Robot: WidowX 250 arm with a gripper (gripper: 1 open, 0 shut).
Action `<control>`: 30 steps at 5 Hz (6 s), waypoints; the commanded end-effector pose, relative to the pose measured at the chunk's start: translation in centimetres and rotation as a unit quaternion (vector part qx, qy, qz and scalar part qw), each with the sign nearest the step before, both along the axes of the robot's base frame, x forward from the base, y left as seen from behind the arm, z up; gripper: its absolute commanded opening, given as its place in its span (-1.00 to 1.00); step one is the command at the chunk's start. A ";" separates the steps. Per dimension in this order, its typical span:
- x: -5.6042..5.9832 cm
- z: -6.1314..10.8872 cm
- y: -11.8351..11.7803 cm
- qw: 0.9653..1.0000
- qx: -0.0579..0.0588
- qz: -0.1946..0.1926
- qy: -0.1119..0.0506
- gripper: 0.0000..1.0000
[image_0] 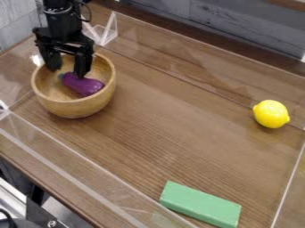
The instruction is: Remove the purple eggplant from inside the brown bowl and put it on the table
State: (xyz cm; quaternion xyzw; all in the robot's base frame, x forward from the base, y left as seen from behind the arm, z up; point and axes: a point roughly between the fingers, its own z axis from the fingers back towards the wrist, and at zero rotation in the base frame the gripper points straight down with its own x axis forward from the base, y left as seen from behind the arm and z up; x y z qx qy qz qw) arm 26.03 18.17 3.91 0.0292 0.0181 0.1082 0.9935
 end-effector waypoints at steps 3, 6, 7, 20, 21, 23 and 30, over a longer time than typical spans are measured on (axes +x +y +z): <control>-0.8 -5.3 -0.6 0.998 -0.026 0.013 0.049 -1.00; -1.2 -3.5 -1.1 0.997 -0.039 0.024 0.057 -1.00; -1.3 -3.0 -1.3 0.997 -0.043 0.027 0.060 -1.00; -1.5 1.3 -3.2 0.992 -0.093 0.060 0.064 -1.00; -1.5 1.3 -3.2 0.991 -0.095 0.062 0.064 -1.00; -1.5 1.4 -3.3 0.991 -0.099 0.067 0.064 -1.00; -1.4 1.8 -3.5 0.988 -0.112 0.081 0.063 -1.00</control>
